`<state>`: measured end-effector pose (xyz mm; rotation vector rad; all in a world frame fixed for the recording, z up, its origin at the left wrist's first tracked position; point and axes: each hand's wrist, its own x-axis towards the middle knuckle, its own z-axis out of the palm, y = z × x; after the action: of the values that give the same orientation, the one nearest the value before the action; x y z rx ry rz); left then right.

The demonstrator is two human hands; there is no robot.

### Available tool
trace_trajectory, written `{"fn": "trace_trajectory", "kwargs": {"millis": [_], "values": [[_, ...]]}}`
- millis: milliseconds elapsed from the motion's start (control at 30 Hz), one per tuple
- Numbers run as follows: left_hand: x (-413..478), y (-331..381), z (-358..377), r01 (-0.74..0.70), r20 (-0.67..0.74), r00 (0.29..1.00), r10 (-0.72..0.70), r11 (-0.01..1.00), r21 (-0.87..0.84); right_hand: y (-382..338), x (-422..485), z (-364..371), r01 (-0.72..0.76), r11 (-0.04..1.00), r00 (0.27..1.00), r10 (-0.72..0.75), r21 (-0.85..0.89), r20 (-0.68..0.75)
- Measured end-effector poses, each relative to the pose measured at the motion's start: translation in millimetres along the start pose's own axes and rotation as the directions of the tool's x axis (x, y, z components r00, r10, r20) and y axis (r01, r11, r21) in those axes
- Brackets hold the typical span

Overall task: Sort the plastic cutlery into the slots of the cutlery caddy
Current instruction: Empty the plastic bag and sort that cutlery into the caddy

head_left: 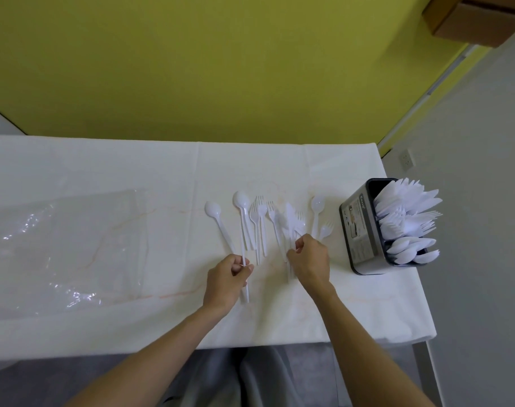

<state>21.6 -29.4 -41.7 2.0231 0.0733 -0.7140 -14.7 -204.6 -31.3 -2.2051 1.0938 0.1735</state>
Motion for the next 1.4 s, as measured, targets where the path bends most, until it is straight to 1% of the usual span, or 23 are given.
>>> {"fn": "trace_trajectory", "kwargs": {"millis": [133,267,333,500,567,733,833,933,1033,1133,1233,1333,1400], "values": [[-2,-1,-1,0.004,0.003,1.000,-0.004,1.000,0.009,-1,4,2,-0.002,0.997,0.999,0.000,-0.081,-0.033],[-2,-1,0,0.000,0.008,1.000,0.000,1.000,0.017,1,5,0,-0.021,0.991,1.000,0.020,-0.131,-0.011],[-2,0,2,-0.002,0.018,1.000,0.002,1.000,0.020,3,5,-1,-0.042,0.993,0.999,0.040,-0.108,-0.016],[3,11,17,-0.009,0.040,0.999,0.009,1.000,0.005,19,4,-11,-0.101,0.994,0.995,0.100,0.035,0.026],[6,20,28,-0.019,0.046,0.999,0.018,1.000,0.014,27,3,-14,-0.102,0.993,0.995,0.100,0.067,0.023],[19,50,64,-0.062,0.032,0.998,0.059,0.992,0.110,36,0,-15,-0.090,0.983,0.995,0.095,0.158,-0.024],[24,63,79,-0.078,0.022,0.997,0.075,0.969,0.236,41,-1,-18,-0.083,0.983,0.996,0.088,0.165,-0.022],[28,67,86,-0.051,0.020,0.999,0.047,0.927,0.371,45,0,-22,-0.068,0.984,0.997,0.073,0.162,-0.022],[27,74,84,-0.020,0.041,0.999,0.004,0.919,0.395,46,2,-25,-0.043,0.985,0.998,0.049,0.165,-0.031],[24,76,73,0.003,0.040,0.999,-0.018,0.931,0.366,40,3,-22,-0.001,0.986,1.000,0.004,0.165,-0.016],[21,68,56,0.031,0.036,0.998,-0.045,0.946,0.323,28,4,-16,0.041,0.993,0.999,-0.044,0.115,0.022],[14,55,38,0.070,0.050,0.995,-0.089,0.953,0.295,17,6,-11,0.053,0.998,0.997,-0.051,-0.026,0.059],[6,47,26,0.101,0.084,0.989,-0.125,0.964,0.247,11,9,-7,0.051,0.992,0.998,-0.045,-0.113,0.053]]}}
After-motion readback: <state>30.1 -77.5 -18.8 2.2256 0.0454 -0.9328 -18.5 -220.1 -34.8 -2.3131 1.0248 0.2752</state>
